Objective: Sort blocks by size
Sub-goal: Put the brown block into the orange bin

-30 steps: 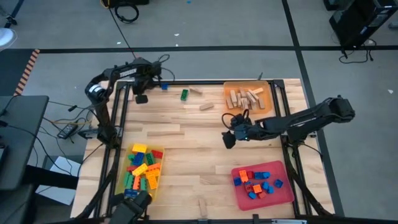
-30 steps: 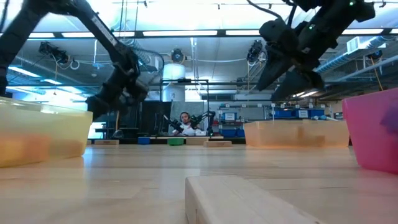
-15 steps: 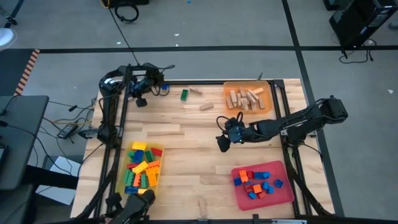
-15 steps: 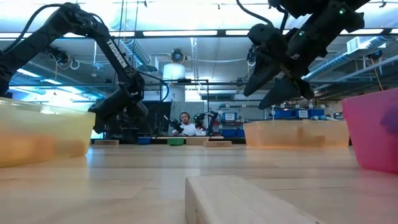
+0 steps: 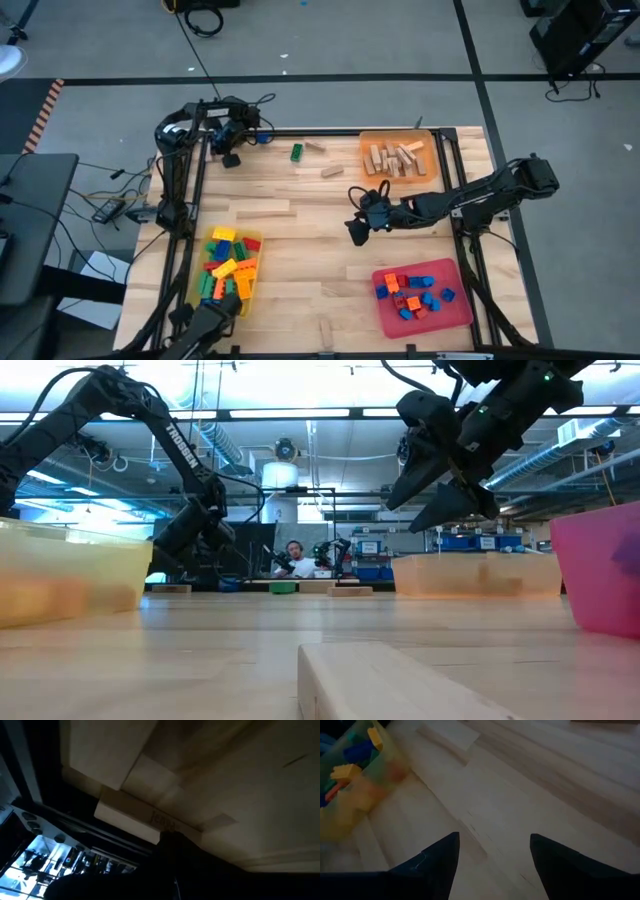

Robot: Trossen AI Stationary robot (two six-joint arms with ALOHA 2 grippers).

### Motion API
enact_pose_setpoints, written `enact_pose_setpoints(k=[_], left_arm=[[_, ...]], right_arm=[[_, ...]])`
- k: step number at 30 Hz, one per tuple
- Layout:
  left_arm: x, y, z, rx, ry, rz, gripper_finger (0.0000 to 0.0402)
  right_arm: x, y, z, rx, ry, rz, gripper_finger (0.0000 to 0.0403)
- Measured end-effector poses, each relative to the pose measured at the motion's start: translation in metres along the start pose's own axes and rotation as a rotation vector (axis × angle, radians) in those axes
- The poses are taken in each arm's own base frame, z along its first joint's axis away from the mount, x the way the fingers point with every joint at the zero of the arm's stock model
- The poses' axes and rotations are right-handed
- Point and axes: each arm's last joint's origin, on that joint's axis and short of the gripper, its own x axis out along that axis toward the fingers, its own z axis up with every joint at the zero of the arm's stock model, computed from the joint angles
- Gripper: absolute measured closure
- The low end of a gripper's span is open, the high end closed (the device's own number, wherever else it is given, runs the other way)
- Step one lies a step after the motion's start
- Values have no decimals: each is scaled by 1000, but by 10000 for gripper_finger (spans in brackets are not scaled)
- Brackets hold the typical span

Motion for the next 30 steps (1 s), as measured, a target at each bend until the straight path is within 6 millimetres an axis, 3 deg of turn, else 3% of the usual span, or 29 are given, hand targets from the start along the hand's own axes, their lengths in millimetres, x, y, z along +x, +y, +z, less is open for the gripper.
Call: enact_pose_setpoints(k=[11,30], left_arm=[[-10,-7,-9,32,21,-24,400],[-5,-5,-8,-43,-16,-55,401]], right_arm=[[2,-4,5,-18,-12,-13,145],[3,-6,8,-8,-5,-2,146]])
